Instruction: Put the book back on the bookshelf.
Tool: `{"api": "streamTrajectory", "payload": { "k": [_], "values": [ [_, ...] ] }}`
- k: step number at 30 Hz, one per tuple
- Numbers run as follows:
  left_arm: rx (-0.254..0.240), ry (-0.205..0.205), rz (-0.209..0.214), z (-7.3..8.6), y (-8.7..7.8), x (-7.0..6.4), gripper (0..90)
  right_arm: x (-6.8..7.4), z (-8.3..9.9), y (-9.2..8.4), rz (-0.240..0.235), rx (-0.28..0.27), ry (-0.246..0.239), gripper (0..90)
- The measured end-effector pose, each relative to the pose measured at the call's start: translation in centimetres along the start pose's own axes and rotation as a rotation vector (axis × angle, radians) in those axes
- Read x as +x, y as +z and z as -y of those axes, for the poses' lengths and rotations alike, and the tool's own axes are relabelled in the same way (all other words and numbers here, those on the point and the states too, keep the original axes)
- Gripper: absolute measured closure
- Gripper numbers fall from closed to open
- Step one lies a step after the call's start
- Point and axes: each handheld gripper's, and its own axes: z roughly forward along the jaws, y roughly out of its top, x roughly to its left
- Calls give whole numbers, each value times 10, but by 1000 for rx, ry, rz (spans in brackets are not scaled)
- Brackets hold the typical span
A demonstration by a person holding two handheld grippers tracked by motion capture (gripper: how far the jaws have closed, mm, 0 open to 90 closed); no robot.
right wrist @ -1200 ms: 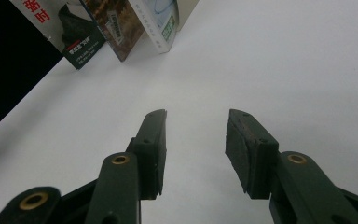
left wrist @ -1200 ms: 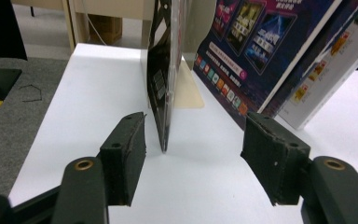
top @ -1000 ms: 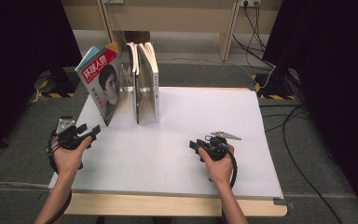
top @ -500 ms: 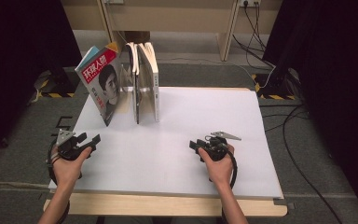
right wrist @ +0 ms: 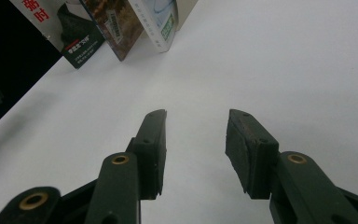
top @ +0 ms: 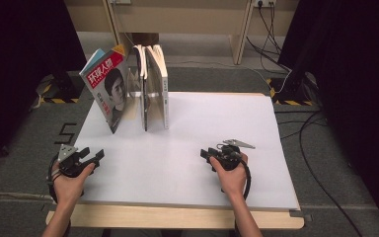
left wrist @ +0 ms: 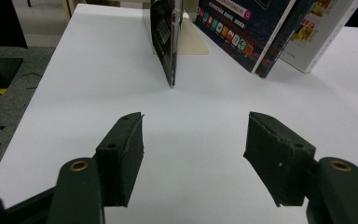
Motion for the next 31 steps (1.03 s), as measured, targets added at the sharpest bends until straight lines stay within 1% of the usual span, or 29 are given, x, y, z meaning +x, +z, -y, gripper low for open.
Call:
{"api": "streamTrajectory", "payload": {
  "k": [3, 5, 9, 12, 16, 18, 19, 21, 22, 23, 25, 26, 31],
  "values": [
    [1, -10, 1, 4, 0, 2, 366, 0, 0, 0, 1, 0, -1, 585],
    [3, -8, -7, 7, 0, 3, 368, -1, 0, 0, 2, -1, -9, 585],
    [2, -7, -7, 15, 1, 4, 369, 0, 1, 1, 1, 6, -6, 585],
    [-1, -9, -5, 15, 1, 4, 369, -1, 1, 2, 2, 5, -13, 585],
    [-13, -27, -8, 16, 0, 6, 369, 0, 2, 3, 1, 11, -3, 585],
    [-18, -25, -12, 16, 0, 6, 369, 0, 2, 3, 0, 12, -3, 585],
    [-25, -17, -15, 17, -1, 5, 369, 0, 2, 4, 1, 10, -9, 585],
    [-24, -13, -16, 17, -1, 4, 368, 0, 2, 4, -1, 12, -5, 585],
    [-24, -13, -16, 17, 0, 5, 368, 0, 2, 4, -1, 11, -14, 585],
    [-20, -22, -16, 17, 0, 5, 366, 0, 2, 4, -3, 11, -14, 585],
    [-20, -27, -15, 17, 0, 6, 365, 0, 3, 4, -6, 12, -12, 585],
    [-31, -40, -18, 17, -1, 7, 365, 2, 3, 4, -6, 14, -5, 585],
    [-33, -37, -25, 17, -1, 6, 363, 2, 3, 5, -4, 14, -9, 585]
  ]
}}
